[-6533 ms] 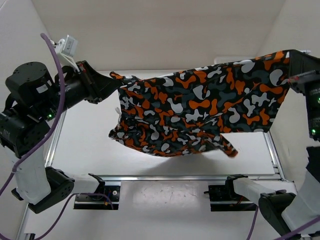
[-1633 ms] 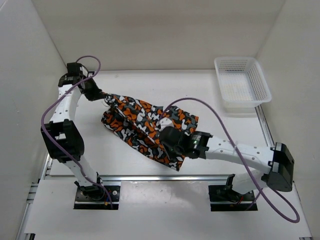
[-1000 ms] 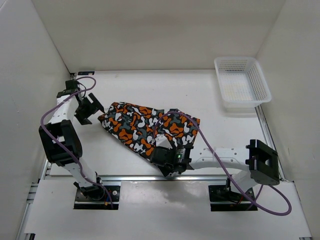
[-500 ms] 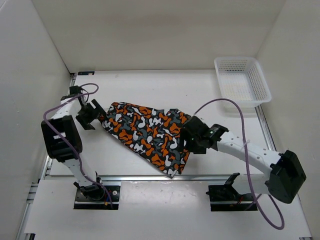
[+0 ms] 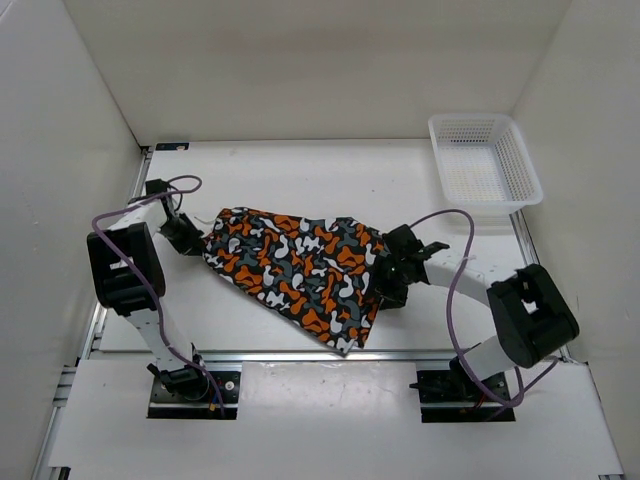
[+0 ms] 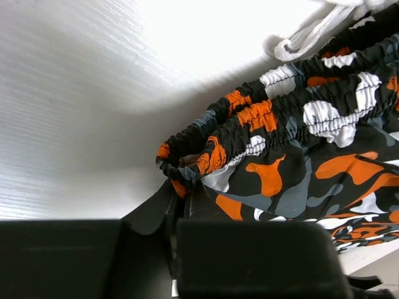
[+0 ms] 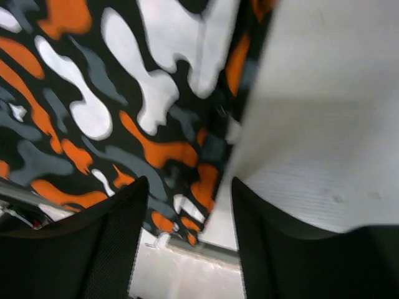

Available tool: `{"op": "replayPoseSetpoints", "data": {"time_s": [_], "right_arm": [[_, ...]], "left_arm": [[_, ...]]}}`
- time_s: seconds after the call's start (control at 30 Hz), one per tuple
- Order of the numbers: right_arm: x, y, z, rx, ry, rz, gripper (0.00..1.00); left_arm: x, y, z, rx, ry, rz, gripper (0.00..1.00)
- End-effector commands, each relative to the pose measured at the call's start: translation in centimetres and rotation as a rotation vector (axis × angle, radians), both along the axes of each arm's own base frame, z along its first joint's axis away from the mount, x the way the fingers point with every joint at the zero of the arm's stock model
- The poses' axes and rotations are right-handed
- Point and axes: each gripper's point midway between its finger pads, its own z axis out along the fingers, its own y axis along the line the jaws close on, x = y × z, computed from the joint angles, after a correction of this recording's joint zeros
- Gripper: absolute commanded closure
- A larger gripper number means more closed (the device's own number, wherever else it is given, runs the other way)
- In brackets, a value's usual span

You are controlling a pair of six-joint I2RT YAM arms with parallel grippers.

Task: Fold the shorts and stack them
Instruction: Fold the shorts

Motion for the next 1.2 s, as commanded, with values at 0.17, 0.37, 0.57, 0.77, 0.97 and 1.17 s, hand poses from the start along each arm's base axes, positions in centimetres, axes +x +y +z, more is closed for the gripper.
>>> {"op": "replayPoseSetpoints", "data": {"time_s": [0.17, 0.37, 0.57, 0.77, 0.97, 1.17], "right_arm": [[7.0, -0.3, -2.0, -0.054, -0.087, -0.015, 1.0], [14.0, 0.5, 0.2, -0.092, -0.168, 0.028, 1.0], [16.2, -0.5, 3.5, -0.16, -0.232, 0.023, 0.05], [16.2, -1.3, 9.0, -0.159, -0.345, 0.027, 0.0], [15.0, -2.0, 13.0, -0.144, -0.423, 0.029, 0.0], [13.4, -3.0, 15.3, -0.124, -0.461, 0.025, 0.0]], "left_arm": [[-2.8, -0.1, 1.5, 0.022, -0.029, 0.052, 0.9], [-3.8, -0.5, 2.8, 0.022, -0.07, 0.05, 0.35], [-5.4, -0.6, 2.0, 0.034, -0.035, 0.055, 0.01], [-5.9, 0.1, 1.3, 0.067, 0.004, 0.136, 0.05], [-3.8, 1.2, -0.1, 0.093, 0.012, 0.217, 0.2], [-1.1, 2.8, -0.7, 0.145, 0.003, 0.258, 0.44]]}}
